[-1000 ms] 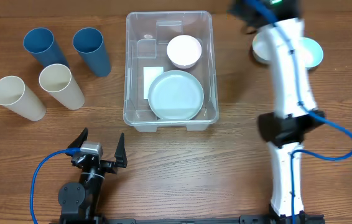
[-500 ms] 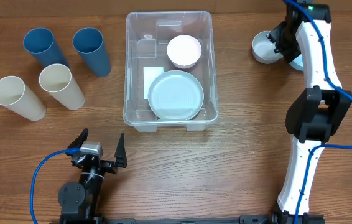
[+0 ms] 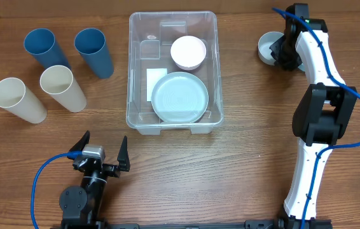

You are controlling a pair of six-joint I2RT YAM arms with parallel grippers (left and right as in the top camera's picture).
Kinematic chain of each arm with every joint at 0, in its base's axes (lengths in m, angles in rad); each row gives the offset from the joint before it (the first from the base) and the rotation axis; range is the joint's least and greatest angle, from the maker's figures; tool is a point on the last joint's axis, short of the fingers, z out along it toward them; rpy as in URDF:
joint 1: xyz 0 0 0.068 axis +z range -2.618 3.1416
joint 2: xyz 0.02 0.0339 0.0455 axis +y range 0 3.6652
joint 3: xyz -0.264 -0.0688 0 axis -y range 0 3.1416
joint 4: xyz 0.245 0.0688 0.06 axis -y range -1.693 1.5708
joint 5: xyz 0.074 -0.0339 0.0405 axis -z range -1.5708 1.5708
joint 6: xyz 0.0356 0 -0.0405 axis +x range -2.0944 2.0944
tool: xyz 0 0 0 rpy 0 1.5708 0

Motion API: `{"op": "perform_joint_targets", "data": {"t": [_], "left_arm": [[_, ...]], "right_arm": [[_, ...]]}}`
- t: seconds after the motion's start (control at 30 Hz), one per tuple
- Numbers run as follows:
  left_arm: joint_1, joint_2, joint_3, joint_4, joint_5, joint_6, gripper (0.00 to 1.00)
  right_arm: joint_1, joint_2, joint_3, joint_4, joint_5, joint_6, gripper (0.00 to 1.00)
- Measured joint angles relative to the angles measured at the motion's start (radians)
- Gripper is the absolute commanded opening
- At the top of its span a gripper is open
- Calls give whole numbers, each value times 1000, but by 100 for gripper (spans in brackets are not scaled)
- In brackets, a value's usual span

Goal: Pack container
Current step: 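Grasp the grey bowl rim with the right gripper, then place the grey bowl into the pink bowl in the bin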

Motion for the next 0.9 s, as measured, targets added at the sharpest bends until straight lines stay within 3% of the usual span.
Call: {"op": "perform_joint_targets", "data": {"t": [0.03, 0.5, 0.9], "left_arm": [[0, 0, 0, 0, 0, 0, 100], [0, 0, 0, 0, 0, 0, 100], [0, 0, 0, 0, 0, 0, 100]], "right_arm": [[0, 0, 0, 3, -2, 4, 4], [0, 0, 18, -38, -32, -23, 4], [30, -95, 375, -197, -18, -129, 4]]}}
